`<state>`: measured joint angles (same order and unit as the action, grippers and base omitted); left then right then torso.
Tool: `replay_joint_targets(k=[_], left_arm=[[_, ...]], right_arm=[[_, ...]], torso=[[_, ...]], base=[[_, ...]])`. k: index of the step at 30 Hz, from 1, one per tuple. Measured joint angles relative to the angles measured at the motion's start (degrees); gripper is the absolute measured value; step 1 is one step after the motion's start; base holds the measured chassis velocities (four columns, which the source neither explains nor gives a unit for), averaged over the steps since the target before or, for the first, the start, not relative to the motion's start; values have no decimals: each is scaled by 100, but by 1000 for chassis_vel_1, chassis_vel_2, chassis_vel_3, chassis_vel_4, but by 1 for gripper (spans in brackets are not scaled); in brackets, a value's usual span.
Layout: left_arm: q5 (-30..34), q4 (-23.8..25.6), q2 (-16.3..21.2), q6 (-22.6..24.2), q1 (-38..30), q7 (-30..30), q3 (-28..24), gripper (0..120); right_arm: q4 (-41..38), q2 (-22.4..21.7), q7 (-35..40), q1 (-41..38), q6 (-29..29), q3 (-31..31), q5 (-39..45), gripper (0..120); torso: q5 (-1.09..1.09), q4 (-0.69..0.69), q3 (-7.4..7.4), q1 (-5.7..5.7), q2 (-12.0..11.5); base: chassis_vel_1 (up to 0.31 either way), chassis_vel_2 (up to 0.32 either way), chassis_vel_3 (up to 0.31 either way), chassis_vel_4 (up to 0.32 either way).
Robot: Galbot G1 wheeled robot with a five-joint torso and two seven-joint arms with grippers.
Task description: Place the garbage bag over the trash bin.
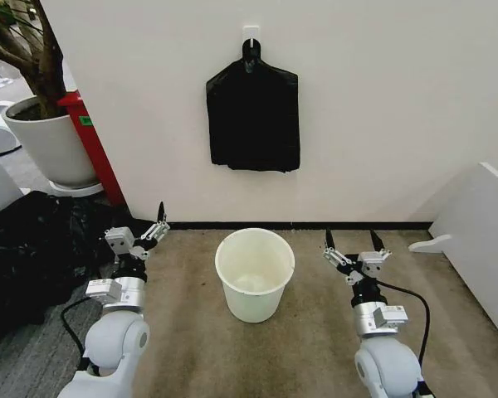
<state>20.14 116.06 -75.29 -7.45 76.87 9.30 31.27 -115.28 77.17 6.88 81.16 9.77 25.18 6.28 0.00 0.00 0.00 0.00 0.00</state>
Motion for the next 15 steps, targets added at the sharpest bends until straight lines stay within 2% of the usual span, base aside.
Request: replay_joint_targets(k=[6, 11, 12, 15], left_arm=[[-29, -78, -61, 28, -10, 31, -39, 100], [-174, -111, -120, 25, 41, 63, 43, 100], [-174, -111, -120, 25, 41, 63, 43, 100], [-308, -119, -168, 30, 105, 136, 86, 100]], right_arm=[[360, -244, -130, -806, -73, -254, 467, 100], [1052, -388, -147, -2161, -9, -800, 1427, 100], [1052, -388, -147, -2161, -9, -800, 1427, 100], [1592, -299, 30, -3018, 1, -1259, 1804, 100]], torso=[[0, -1, 0, 0, 0], [0, 0, 0, 0, 0], [0, 0, 0, 0, 0], [0, -1, 0, 0, -1]], base=[[0, 0, 0, 0], [0, 0, 0, 0], [0, 0, 0, 0], [0, 0, 0, 0]])
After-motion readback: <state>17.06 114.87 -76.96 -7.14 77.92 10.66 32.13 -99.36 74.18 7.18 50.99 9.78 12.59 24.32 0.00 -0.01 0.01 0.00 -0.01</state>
